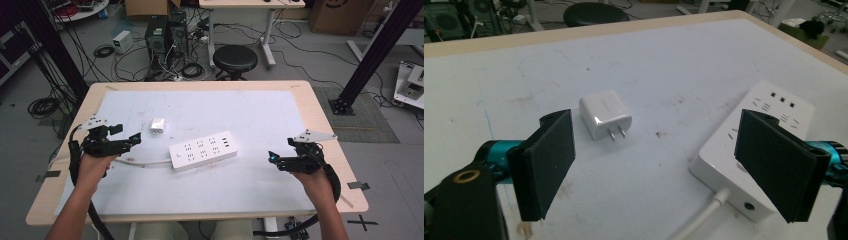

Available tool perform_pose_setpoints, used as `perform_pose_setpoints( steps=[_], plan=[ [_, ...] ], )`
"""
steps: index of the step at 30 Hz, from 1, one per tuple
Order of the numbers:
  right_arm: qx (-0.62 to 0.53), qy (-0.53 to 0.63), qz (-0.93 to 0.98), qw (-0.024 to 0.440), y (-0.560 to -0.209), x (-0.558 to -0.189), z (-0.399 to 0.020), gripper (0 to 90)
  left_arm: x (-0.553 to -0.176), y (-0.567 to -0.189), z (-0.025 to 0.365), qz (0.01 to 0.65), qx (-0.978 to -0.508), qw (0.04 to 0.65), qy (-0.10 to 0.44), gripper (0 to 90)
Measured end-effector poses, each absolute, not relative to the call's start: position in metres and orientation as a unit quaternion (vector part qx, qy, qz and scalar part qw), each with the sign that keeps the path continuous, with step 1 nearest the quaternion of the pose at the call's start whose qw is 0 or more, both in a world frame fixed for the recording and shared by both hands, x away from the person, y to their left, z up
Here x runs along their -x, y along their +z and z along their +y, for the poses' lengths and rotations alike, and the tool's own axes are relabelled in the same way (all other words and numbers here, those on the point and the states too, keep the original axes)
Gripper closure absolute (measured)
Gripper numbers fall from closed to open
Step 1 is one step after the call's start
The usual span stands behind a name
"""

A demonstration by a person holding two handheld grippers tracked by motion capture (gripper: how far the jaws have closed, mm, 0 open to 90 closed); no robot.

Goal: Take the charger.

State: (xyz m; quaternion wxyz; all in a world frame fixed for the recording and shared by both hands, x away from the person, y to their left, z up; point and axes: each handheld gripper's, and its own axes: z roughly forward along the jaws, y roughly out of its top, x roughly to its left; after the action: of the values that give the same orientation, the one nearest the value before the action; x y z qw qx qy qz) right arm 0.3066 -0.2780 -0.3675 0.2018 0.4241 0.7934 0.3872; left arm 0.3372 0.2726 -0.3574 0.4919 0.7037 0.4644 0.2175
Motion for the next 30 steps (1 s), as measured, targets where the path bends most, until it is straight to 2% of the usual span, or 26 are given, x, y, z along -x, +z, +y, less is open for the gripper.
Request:
perform_pose_setpoints(
  steps=[5,14,30],
  plan=[
    [-0.425,0.385,0.795,0.200,-0.368,-0.308,-0.278,15.7,-0.354,-0.348,0.265,0.486,-0.696,0.476,0.228,16.5],
    [-0.423,0.382,0.797,0.199,-0.367,-0.314,-0.276,15.7,-0.382,-0.339,0.250,0.489,-0.695,0.473,0.235,16.5],
    [-0.426,0.380,0.798,0.193,-0.370,-0.320,-0.273,15.7,-0.433,-0.369,0.221,0.533,-0.703,0.409,0.232,16.5]
  ],
)
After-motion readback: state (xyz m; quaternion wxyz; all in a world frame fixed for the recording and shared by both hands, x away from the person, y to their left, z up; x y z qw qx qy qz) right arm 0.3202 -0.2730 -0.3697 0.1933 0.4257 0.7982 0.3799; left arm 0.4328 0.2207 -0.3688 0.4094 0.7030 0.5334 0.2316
